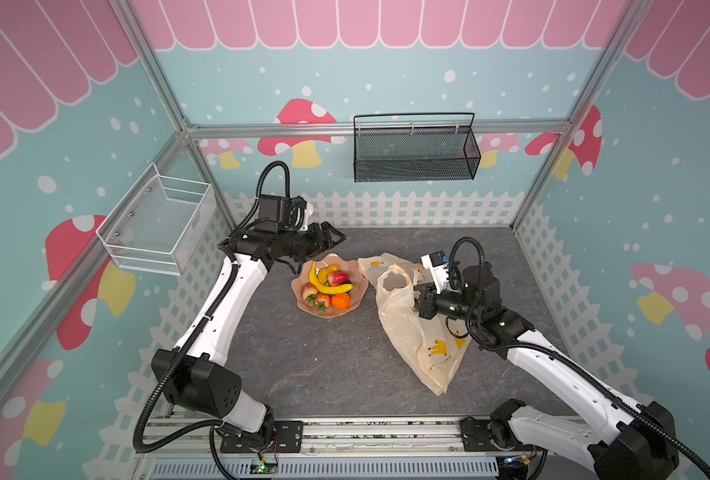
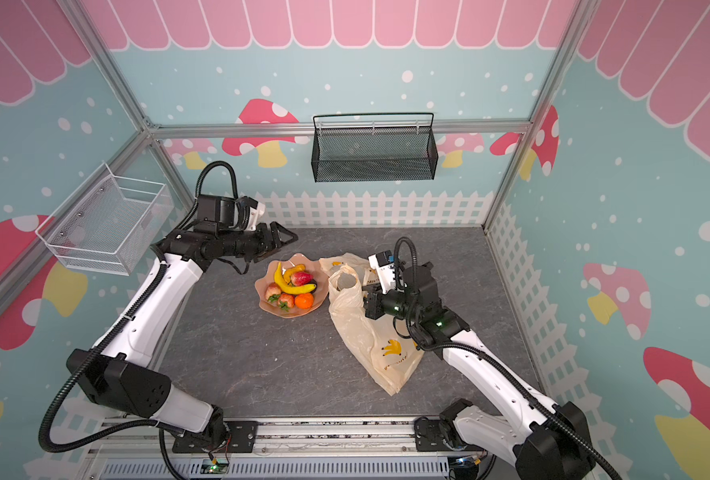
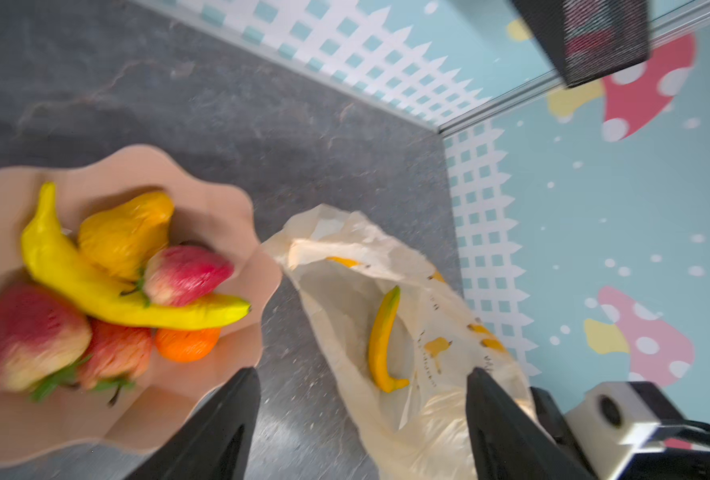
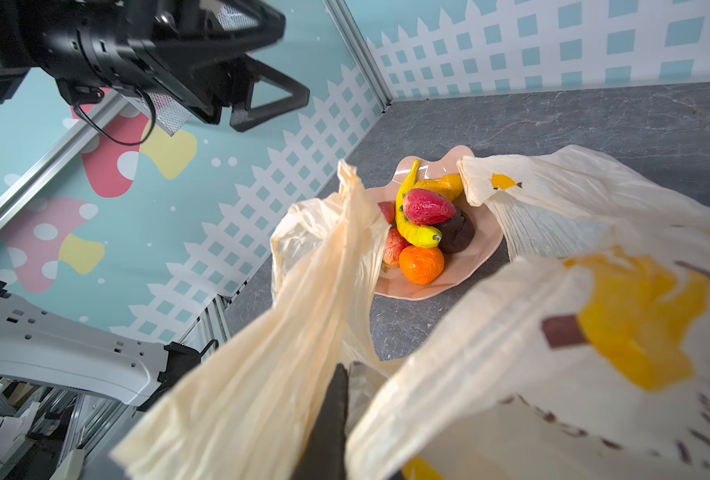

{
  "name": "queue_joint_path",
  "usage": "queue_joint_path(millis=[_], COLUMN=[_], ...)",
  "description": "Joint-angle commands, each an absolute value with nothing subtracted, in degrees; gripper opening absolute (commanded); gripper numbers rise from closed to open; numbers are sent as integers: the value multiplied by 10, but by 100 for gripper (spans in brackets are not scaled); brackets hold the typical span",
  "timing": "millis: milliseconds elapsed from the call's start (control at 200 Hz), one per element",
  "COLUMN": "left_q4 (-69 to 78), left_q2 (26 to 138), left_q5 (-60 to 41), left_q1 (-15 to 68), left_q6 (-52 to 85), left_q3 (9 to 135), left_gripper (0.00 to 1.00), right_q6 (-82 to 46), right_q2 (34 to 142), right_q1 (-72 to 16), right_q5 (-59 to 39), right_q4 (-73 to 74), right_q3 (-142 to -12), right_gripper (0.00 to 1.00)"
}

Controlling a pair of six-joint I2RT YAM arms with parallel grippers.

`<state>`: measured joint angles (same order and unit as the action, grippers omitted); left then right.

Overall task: Place the fruits into the plastic bag
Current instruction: 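Move the left gripper over the bowl and lower onto the red strawberry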

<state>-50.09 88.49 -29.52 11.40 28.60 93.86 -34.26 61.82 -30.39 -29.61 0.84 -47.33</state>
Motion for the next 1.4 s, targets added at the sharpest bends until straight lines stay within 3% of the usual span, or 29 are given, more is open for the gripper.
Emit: queue_joint_path(millis=[0,310,961,1396], left_q4=[-597,-628,-644,-712], left_q2=[892,919,1165,1250], left_q5=[-253,-149,-26,35], left_q1=[110,140,193,219], left_q6=[225,135,88,-18], left_q3=[904,867,1103,1194], left_gripper=[79,78,76,79], right_q6=[-333,-334,-335,-334], right_q2=[616,612,604,610], right_q1=[-306,-306,-306,-306], right_q5=[-307,-305,-299,-301], right_q4=[7,0,-3,-5], right_q3=[-467,-459,-462,-467], right_gripper=[0,0,0,0])
